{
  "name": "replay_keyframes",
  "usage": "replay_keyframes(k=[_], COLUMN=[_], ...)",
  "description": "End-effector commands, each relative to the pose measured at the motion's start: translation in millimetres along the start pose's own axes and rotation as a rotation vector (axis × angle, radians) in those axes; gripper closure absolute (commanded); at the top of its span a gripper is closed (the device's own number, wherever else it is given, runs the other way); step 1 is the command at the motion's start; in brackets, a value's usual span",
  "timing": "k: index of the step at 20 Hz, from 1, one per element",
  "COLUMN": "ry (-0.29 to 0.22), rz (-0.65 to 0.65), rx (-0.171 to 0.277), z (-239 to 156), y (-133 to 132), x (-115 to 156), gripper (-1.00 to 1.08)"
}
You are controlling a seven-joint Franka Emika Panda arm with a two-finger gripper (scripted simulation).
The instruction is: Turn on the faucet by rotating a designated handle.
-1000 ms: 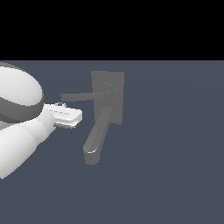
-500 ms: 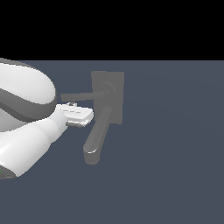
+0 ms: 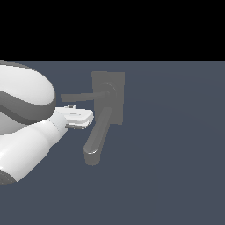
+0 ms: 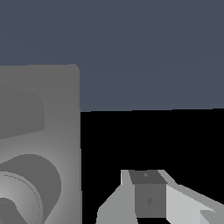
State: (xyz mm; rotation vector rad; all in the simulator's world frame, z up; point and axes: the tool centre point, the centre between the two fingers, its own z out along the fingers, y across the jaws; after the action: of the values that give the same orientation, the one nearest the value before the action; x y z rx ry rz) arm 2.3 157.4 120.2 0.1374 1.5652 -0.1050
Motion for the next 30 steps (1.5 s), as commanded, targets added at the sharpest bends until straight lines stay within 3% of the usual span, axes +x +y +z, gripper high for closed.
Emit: replay_keyframes(k=[1,16,18,30], ry=[0.0,0.0,0.009,0.005], rz=[0.0,0.0,-0.004,-0.002], rx=[0.0,0.0,0.004,0.002], z=[0.0,-0.1,-0.1,0.1], y=[0.0,7.8,5.0,-7.4], x=[0.0,-65.0,-55.5,-97.2], gripper=[1.08,1.08,1.08,1.08])
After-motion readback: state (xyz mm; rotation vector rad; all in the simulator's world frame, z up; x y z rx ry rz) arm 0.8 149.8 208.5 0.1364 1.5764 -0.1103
